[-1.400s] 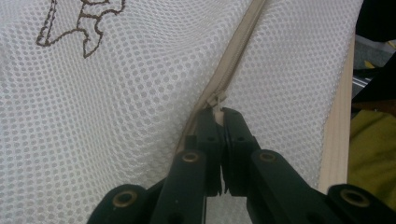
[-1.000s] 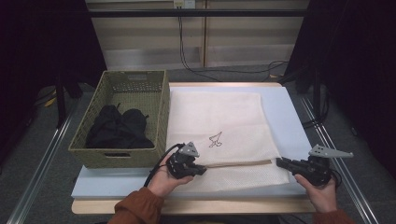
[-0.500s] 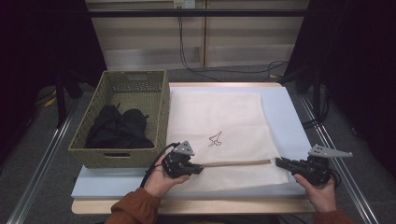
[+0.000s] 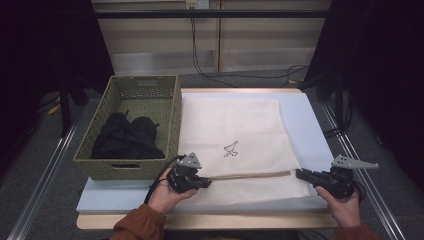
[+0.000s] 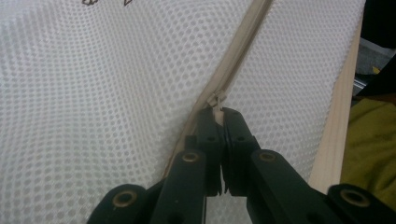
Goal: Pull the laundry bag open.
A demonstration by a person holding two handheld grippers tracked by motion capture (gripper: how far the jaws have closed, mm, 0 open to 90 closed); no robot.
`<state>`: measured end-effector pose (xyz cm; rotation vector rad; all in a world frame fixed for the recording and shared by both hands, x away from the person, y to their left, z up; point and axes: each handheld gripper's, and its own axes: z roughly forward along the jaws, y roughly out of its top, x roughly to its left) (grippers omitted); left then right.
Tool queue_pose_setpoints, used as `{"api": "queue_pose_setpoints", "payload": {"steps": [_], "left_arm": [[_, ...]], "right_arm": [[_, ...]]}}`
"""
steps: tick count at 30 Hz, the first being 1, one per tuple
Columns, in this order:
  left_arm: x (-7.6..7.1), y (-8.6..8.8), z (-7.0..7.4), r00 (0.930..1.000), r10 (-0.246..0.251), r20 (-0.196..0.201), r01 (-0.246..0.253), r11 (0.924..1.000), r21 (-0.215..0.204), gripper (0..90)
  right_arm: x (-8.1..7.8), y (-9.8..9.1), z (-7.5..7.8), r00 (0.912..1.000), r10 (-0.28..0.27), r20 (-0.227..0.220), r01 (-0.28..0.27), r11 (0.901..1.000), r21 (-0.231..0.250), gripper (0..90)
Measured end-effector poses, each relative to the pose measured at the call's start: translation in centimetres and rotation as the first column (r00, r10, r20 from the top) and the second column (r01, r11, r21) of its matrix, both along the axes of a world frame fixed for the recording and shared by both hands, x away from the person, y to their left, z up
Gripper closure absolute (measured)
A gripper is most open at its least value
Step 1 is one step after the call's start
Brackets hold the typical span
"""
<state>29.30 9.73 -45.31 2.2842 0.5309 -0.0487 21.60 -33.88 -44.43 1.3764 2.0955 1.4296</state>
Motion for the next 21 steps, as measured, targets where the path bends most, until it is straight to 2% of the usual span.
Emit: {"api": "queue_pose_setpoints", "payload": {"steps": [7,11,15,21], "left_arm": [[-0.1,0.3,0.0,1.0000,-0.001,-0.002,0.001,0.9999,0.011,87.2],[0.0,0.9,-0.2,0.9997,0.021,-0.013,-0.021,0.9997,-0.010,87.2],[-0.1,1.0,-0.1,0.9998,0.022,-0.005,-0.022,0.9998,0.000,87.2],[-0.1,2.1,0.0,0.9988,0.047,-0.015,-0.047,0.9988,-0.014,87.1]], "right_arm": [[0.0,0.1,0.0,1.0000,0.000,-0.003,0.000,1.0000,0.005,84.9],[0.0,-0.1,-0.1,1.0000,0.001,0.002,-0.001,1.0000,0.002,84.9],[0.0,-0.1,0.0,1.0000,0.000,0.003,0.000,1.0000,-0.003,84.9],[-0.1,-0.1,0.0,1.0000,-0.004,0.000,0.004,1.0000,0.004,84.9]]}}
